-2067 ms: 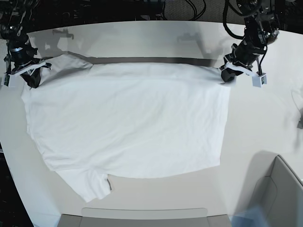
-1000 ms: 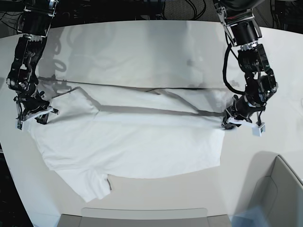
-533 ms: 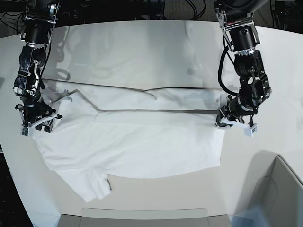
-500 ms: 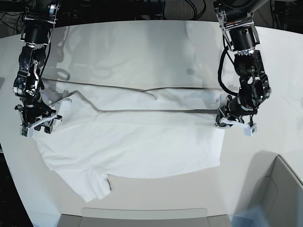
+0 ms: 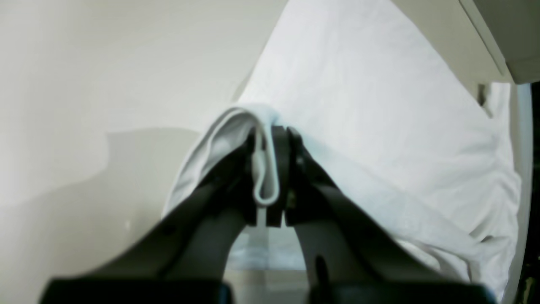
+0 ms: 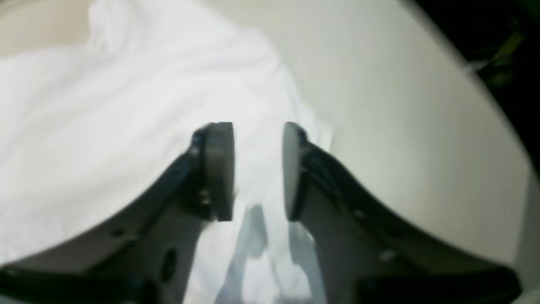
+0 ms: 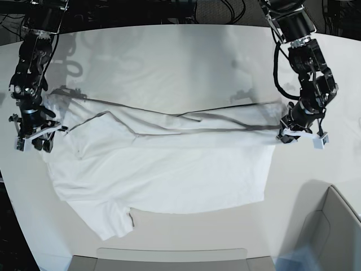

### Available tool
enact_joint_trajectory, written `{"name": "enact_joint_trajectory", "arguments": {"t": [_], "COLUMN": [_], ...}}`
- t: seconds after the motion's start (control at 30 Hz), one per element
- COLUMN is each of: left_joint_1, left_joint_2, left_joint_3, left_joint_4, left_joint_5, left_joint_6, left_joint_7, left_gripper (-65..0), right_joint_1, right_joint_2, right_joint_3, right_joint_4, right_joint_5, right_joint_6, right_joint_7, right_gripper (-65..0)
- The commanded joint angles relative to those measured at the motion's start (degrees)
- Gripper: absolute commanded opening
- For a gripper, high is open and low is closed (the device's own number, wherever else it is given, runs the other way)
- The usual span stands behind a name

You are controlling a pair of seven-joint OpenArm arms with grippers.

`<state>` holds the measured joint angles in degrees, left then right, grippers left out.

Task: Fold the T-shirt properly
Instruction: 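Lay the folded edge down and drag it back toward the arms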

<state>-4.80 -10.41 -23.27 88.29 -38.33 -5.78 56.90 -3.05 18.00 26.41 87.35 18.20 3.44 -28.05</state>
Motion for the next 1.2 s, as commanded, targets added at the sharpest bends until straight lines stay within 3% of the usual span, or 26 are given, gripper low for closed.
{"name": "enact_joint_trajectory", "arguments": {"t": [0.0, 0.1, 0.3, 0.53, 0.63, 0.83, 0.97, 1.07, 1.17], "left_joint_1": [-1.3, -1.5, -5.3, -13.0, -13.1, -9.5, -8.3, -7.4, -5.4], "left_joint_2": [-0.4, -0.4, -0.9, -1.7, -3.3, -5.2, -4.1, -2.3, -1.9], "left_joint_3": [0.0, 0.1, 6.9, 7.2, 7.1, 5.2, -5.4, -12.6, -11.6], "left_joint_4": [1.2, 0.3, -4.7, -11.1, -11.5, -11.9, -11.9, -8.4, -3.2], "left_joint_5": [-0.8, -0.7, -0.7, -0.7, -0.7, -1.0, -1.0, -1.1, -1.4], "left_joint_6": [-0.3, -0.3, -0.3, -0.3, -0.2, -0.2, -0.2, -0.3, -0.7], "left_joint_7": [-1.3, -1.3, -1.3, -1.0, -0.6, -0.8, -0.6, -0.6, -0.4], "left_gripper": [-63.2, -63.2, -61.8, -46.7, -44.1, -44.2, -44.6, -50.1, -60.5], "right_joint_1": [1.0, 0.0, 0.2, -0.3, -0.9, -1.0, -0.7, -0.7, -1.0], "right_joint_2": [0.7, 0.3, -0.3, -0.2, -0.1, -0.1, -0.2, -0.3, -0.3], "right_joint_3": [0.7, 0.4, 0.3, 0.3, 0.6, 0.4, 0.3, 0.3, -0.3], "right_joint_4": [0.8, -0.3, -0.5, -0.4, -0.4, -0.4, -0.3, -0.2, -0.2], "right_joint_5": [0.4, 0.4, 0.4, 0.4, 0.4, 0.4, 0.4, 2.2, 6.7], "right_joint_6": [-0.1, -0.1, -0.1, -0.1, -0.1, -0.1, -0.1, -0.1, -0.1], "right_joint_7": [2.1, 2.1, 2.1, 2.1, 2.1, 2.1, 2.1, 2.1, 2.0], "right_gripper": [-52.6, -55.6, -47.1, -43.7, -43.6, -43.6, -43.8, -43.9, -45.0]}}
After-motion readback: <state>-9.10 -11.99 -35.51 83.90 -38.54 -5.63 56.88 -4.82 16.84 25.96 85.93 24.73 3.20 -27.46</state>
